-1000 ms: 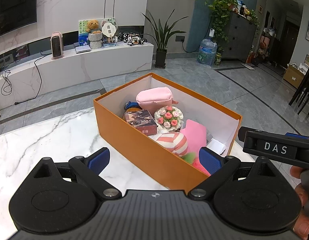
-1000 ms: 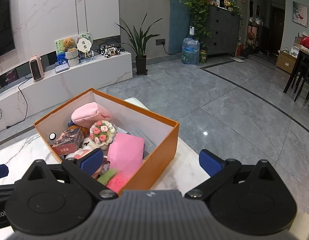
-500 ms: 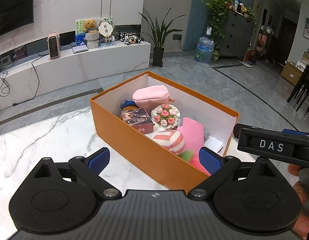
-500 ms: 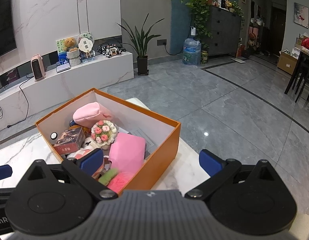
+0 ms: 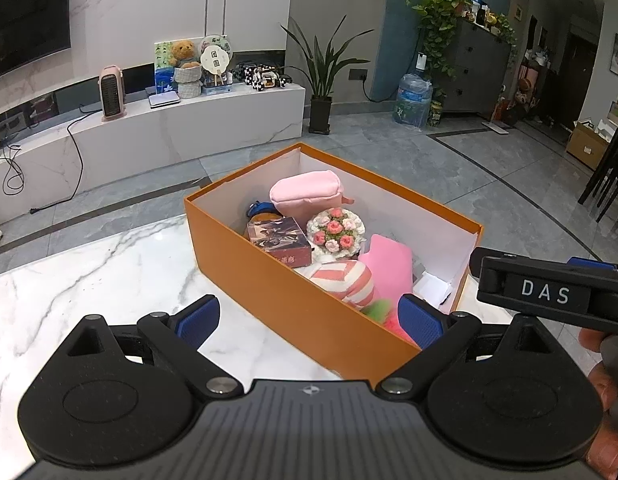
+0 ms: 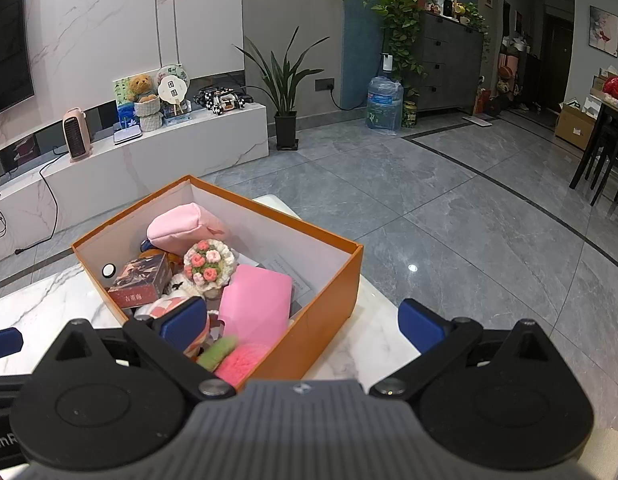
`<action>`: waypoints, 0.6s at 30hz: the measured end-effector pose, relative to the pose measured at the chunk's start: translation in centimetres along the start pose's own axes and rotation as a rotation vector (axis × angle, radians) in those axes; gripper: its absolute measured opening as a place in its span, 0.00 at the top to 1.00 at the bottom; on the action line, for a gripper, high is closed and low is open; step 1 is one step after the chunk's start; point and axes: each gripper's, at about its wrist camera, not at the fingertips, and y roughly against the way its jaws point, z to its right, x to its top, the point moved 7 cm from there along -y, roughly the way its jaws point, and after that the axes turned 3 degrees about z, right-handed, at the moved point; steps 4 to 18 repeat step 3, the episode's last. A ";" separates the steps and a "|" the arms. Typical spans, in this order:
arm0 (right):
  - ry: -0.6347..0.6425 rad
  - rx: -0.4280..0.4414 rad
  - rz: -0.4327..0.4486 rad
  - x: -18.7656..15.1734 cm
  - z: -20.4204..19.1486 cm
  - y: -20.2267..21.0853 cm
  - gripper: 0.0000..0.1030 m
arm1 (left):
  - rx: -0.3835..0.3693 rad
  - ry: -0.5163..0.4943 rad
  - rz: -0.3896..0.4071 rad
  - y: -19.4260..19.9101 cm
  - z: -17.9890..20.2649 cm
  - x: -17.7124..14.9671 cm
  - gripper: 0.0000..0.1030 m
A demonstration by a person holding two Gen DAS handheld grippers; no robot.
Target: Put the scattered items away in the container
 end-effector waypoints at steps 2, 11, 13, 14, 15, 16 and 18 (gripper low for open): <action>0.000 0.000 0.000 0.0 0.0 0.0 0.01 | -0.007 -0.007 -0.004 0.0 0.2 -0.1 0.00; 0.000 0.000 -0.001 0.0 0.0 0.0 0.01 | -0.009 -0.012 -0.005 -0.1 0.3 -0.1 0.00; 0.000 0.000 -0.001 0.0 0.0 0.0 0.01 | -0.009 -0.012 -0.005 -0.1 0.3 -0.1 0.00; 0.000 0.000 -0.001 0.0 0.0 0.0 0.01 | -0.009 -0.012 -0.005 -0.1 0.3 -0.1 0.00; 0.000 0.000 -0.001 0.0 0.0 0.0 0.01 | -0.009 -0.012 -0.005 -0.1 0.3 -0.1 0.00; 0.000 0.000 -0.001 0.0 0.0 0.0 0.01 | -0.009 -0.012 -0.005 -0.1 0.3 -0.1 0.00; 0.000 0.000 -0.001 0.0 0.0 0.0 0.01 | -0.009 -0.012 -0.005 -0.1 0.3 -0.1 0.00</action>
